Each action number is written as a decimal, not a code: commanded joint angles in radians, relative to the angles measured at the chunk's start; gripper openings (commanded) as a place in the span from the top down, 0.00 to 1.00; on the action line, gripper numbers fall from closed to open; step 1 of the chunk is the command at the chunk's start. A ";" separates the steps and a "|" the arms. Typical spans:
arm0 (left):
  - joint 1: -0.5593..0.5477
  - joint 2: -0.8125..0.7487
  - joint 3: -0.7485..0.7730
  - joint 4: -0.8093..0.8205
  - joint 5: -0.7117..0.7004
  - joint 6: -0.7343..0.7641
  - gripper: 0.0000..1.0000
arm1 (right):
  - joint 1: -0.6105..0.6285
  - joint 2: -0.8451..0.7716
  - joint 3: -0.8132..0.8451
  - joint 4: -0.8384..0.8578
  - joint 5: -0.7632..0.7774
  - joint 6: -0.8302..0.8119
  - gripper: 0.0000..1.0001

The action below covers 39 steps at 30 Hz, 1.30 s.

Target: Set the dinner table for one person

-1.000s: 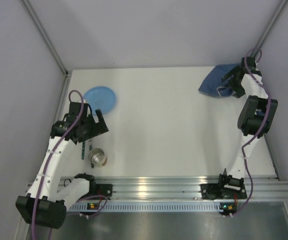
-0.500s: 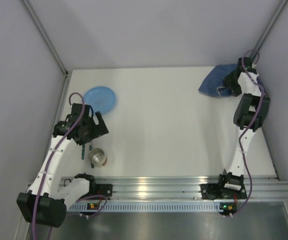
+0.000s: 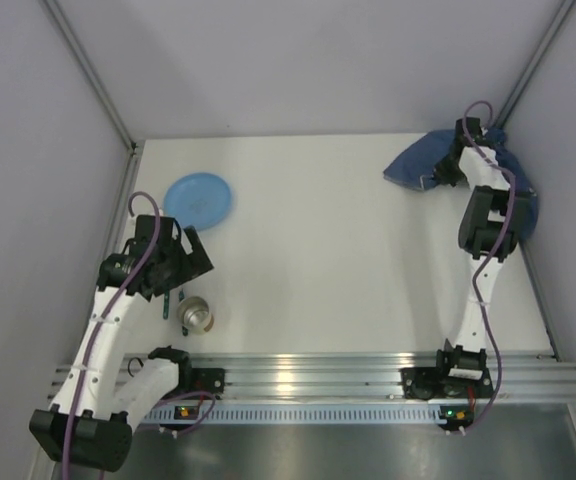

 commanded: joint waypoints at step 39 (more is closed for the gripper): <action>-0.004 -0.255 -0.032 -0.069 0.121 0.060 0.02 | 0.556 -0.966 -1.278 0.075 -0.127 0.015 0.00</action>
